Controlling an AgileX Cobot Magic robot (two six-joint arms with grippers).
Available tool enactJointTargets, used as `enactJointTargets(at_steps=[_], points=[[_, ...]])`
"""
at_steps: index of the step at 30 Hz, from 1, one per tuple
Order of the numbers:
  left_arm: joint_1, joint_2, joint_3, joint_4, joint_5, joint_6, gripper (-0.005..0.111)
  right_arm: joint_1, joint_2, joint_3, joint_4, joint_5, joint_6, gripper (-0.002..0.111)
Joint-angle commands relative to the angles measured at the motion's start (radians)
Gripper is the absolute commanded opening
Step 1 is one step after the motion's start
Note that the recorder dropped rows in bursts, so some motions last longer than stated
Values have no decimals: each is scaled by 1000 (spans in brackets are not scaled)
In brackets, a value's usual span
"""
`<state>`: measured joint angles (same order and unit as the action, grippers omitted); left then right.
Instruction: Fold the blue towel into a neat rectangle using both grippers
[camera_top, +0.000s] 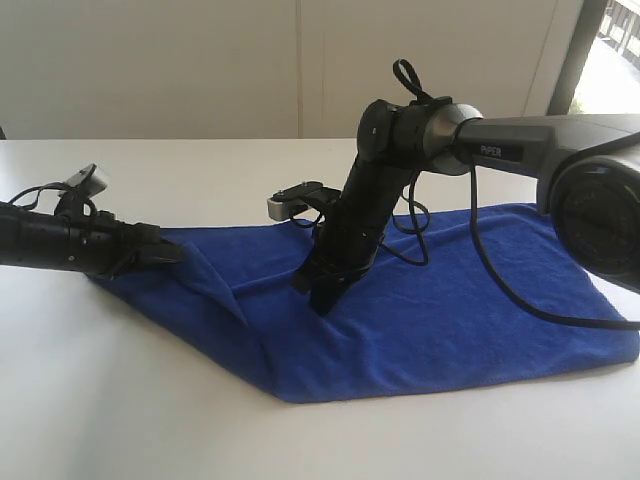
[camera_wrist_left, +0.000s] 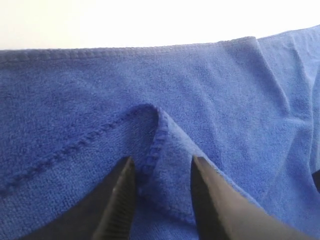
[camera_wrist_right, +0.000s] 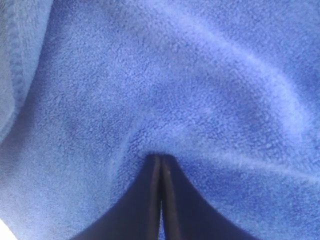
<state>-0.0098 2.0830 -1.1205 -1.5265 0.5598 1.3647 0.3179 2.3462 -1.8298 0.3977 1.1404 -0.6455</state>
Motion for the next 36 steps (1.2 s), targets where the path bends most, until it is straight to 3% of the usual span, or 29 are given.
enactJointTargets(at_steps=[1,7,15,21,23,27,28,36], points=[[-12,0,-4,-17,21,-5,41,3,19,6,-37,-3,-4,0],[-56,2,-4,-17,-28,0,38,3,19,6,-37,-3,-4,0],[-63,0,-4,-21,-49,-4,0,3,19,6,-37,3,-5,0],[-61,-30,-4,-9,-26,8,0,3,19,6,-37,3,-5,0],[-61,-71,-10,-5,-26,116,8,3,19,6,-37,3,-5,0],[-61,-81,-19,4,-96,156,52,3,19,6,-37,1,-5,0],[-61,-76,-19,4,-100,156,56,3,19,6,-37,1,-5,0],[-61,-15,-19,4,-88,124,58,3,19,6,-37,1,-5,0]])
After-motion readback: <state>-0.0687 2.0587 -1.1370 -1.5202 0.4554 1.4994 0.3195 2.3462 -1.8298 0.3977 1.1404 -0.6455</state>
